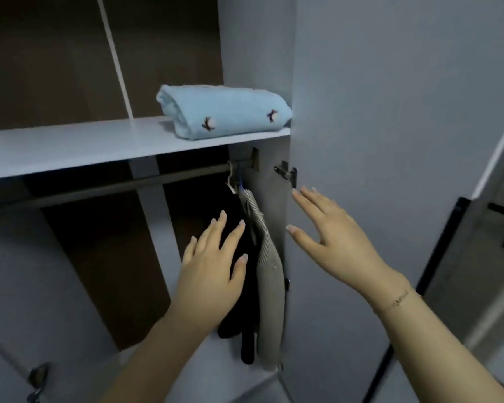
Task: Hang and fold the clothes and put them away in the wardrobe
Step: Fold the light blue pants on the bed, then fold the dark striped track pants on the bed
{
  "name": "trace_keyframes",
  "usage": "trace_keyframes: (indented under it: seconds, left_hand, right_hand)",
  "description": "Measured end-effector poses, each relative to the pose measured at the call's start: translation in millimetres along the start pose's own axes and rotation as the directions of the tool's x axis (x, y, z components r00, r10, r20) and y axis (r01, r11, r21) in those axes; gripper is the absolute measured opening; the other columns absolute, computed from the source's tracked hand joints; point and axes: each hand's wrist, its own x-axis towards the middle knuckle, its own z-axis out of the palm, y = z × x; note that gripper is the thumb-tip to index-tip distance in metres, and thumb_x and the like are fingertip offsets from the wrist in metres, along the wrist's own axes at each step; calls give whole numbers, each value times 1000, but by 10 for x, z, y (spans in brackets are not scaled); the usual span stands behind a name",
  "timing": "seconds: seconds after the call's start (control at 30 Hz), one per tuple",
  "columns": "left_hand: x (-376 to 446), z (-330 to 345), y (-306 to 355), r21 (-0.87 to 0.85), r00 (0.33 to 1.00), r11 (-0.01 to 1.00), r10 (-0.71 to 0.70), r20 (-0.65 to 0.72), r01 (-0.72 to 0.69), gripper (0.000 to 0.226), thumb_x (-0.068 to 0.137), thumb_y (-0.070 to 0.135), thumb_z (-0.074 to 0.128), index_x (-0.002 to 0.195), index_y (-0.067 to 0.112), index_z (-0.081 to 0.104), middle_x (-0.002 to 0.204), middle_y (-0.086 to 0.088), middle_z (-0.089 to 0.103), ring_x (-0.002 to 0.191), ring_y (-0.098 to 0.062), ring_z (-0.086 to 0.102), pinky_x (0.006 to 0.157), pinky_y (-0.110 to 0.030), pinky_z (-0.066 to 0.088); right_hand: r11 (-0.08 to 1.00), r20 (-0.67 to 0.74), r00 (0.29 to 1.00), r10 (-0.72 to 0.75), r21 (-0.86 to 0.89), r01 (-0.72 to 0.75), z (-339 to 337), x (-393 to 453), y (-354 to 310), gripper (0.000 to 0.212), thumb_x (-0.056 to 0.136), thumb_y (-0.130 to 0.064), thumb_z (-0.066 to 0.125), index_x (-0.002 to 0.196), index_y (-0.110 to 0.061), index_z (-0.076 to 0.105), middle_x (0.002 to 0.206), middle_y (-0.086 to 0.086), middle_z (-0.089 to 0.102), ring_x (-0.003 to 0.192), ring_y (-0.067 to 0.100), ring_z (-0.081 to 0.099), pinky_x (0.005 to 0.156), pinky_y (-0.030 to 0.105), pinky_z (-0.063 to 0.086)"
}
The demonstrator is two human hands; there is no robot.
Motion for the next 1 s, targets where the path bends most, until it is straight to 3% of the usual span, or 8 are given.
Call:
trace_keyframes:
  seconds: [0.23, 0.37, 0.47, 0.6, 0.73, 0.87, 1.0]
  left_hand:
    - [-945, 484, 711, -76, 951, 967, 253, 179, -243, 58, 102, 43, 31, 154, 37, 7, 163, 8, -10, 149, -8, -8, 119, -35, -5]
    - [-1361, 824, 1307, -232, 876, 909, 403, 267, -347, 62, 101, 45, 30, 154, 37, -1, 161, 10, -17, 148, -7, -10, 119, -34, -5]
    - [-1599, 1074, 1806, -287, 812, 855, 507, 288, -432, 64, 101, 47, 28, 154, 36, -6, 160, 9, -21, 148, -9, -16, 118, -35, -10]
    - [-1927, 1352, 2560, -355, 681, 742, 667, 304, -568, 66, 100, 46, 31, 155, 32, -4, 161, 5, -21, 147, -12, -20, 118, -38, -11]
    - [-2317, 1639, 3442, -436, 490, 586, 811, 321, -684, 68, 99, 44, 33, 155, 31, -2, 162, 2, -18, 148, -14, -18, 120, -44, -6]
    - [-2812, 1918, 4464, -529, 306, 420, 906, 293, -737, 69, 99, 44, 35, 154, 33, -5, 160, 4, -22, 147, -12, -20, 120, -44, -7]
    - [-3412, 2179, 5472, -592, 167, 307, 945, 280, -745, 69, 100, 41, 36, 154, 34, -6, 160, 6, -22, 145, -9, -24, 119, -43, -8]
  right_hand:
    - [945, 47, 950, 308, -130, -300, -147, -1880, 0, 69, 97, -55, 34, 156, -29, 8, 163, -11, 6, 149, 5, 2, 123, 31, 8]
    - [836, 24, 857, 514, -240, -494, -400, -2800, 185, 68, 99, -55, 33, 156, -29, 5, 163, -12, 1, 149, 5, -4, 123, 36, 8]
    - [730, -34, 778, 627, -321, -603, -644, -3449, 322, 69, 98, -58, 28, 156, -29, 3, 162, -13, -2, 149, 4, -7, 122, 30, -1]
    - [544, -106, 619, 778, -379, -748, -971, -4396, 405, 71, 99, -60, 25, 156, -27, 0, 163, -11, -4, 148, 5, -11, 123, 34, -1]
    - [322, -182, 420, 889, -403, -857, -1291, -5410, 450, 71, 99, -59, 25, 156, -27, -1, 163, -9, -5, 149, 8, -12, 123, 35, -3]
    - [125, -235, 220, 947, -361, -924, -1619, -6462, 510, 69, 99, -59, 23, 155, -28, -3, 162, -10, -8, 149, 8, -10, 122, 35, -2]
    - [-40, -263, 37, 964, -280, -959, -1891, -7538, 607, 69, 99, -59, 21, 155, -28, -5, 162, -10, -9, 148, 6, -12, 122, 32, -3]
